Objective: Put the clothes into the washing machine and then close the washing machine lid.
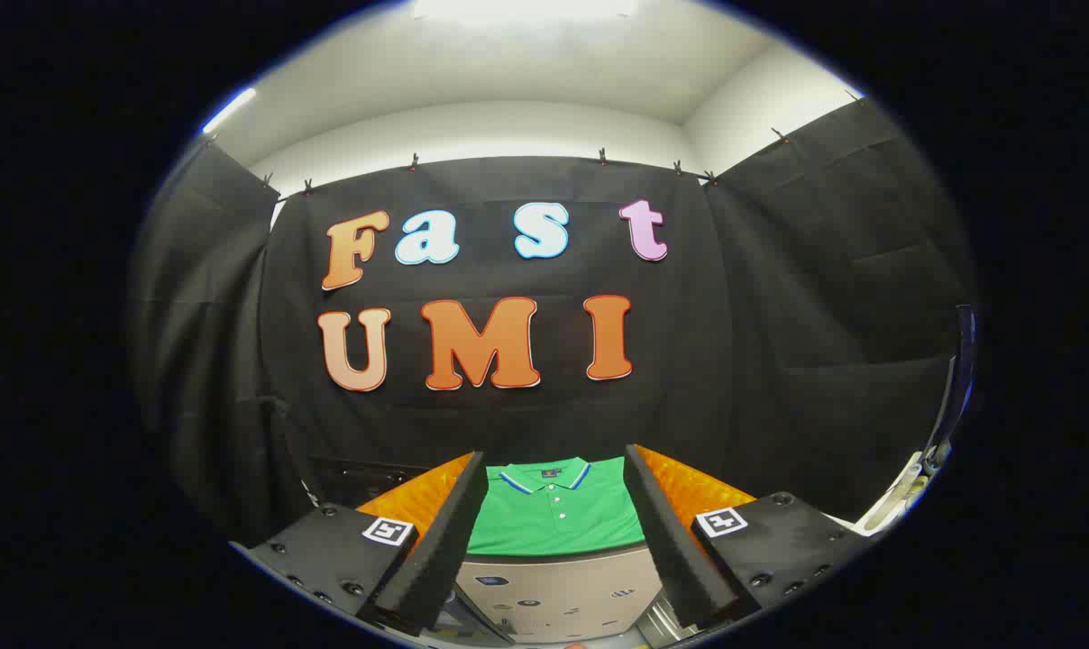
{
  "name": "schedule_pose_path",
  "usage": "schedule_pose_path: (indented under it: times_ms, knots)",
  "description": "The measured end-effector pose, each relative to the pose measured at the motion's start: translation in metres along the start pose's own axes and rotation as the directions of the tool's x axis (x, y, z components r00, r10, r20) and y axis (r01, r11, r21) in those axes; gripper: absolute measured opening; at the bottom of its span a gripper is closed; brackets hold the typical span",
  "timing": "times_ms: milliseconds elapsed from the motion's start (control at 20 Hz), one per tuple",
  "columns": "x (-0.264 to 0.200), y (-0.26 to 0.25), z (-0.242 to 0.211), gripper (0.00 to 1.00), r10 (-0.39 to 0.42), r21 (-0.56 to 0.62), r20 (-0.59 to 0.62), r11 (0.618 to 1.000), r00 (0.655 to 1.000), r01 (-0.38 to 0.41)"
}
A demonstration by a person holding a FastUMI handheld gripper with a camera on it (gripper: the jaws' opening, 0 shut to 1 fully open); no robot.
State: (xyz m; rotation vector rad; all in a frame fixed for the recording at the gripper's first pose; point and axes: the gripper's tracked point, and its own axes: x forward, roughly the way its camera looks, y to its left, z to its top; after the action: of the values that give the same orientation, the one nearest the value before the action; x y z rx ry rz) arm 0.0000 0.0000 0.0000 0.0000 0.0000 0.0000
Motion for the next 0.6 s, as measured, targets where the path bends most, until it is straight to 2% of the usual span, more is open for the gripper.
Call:
schedule_pose_path:
  times_ms: [150,450,600]
  knots:
    - [0.012,-0.010,-0.002,0.98,0.009,-0.005,0.008,1.000,1.000,-0.009]
    - [0.030,-0.012,-0.014,0.98,0.048,0.073,-0.023,0.996,0.999,-0.047]
    - [0.034,-0.009,-0.008,0.98,0.060,0.042,-0.016,0.997,0.998,-0.059]
